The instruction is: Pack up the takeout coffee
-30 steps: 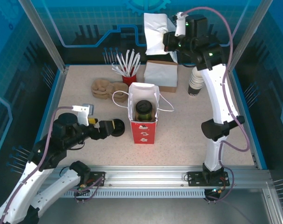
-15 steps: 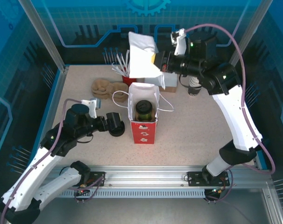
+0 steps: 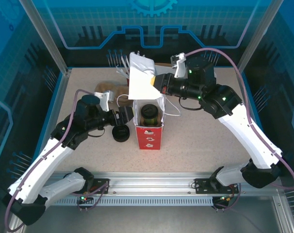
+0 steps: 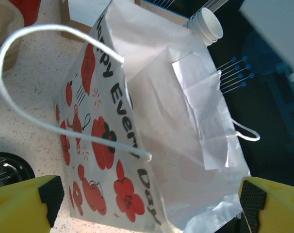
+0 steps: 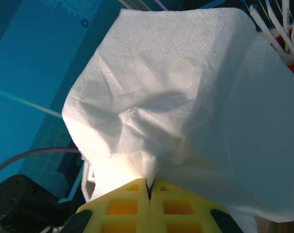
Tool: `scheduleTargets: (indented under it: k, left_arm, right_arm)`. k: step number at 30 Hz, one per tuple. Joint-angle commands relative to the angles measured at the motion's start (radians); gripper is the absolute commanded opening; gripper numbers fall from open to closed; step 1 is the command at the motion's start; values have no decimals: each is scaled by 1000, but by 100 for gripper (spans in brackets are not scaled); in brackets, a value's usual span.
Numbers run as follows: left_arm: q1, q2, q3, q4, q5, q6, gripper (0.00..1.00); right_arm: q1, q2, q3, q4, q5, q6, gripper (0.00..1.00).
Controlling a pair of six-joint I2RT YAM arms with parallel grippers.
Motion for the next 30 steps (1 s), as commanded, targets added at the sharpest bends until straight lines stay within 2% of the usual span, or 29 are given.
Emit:
scheduleTargets:
  k: [1,15,21,23,30]
  left_arm:
    - [7,26,52,31,15,22,90]
    - [29,146,91,71,12,22,61]
    - [33,188,94,92,21,22,56]
    - [36,200,95,99,17,22,51]
    - [36,247,101,116,32,20,47]
  right_arm:
    - [28,-10,-44,70,35,21,0]
    - [25,-13,-180,103,85,-21,0]
    - [25,3,-236,122,82,-30,0]
    - [25,3,-260,133,89,-30,0]
    - [25,10,-304,120,98,-53,0]
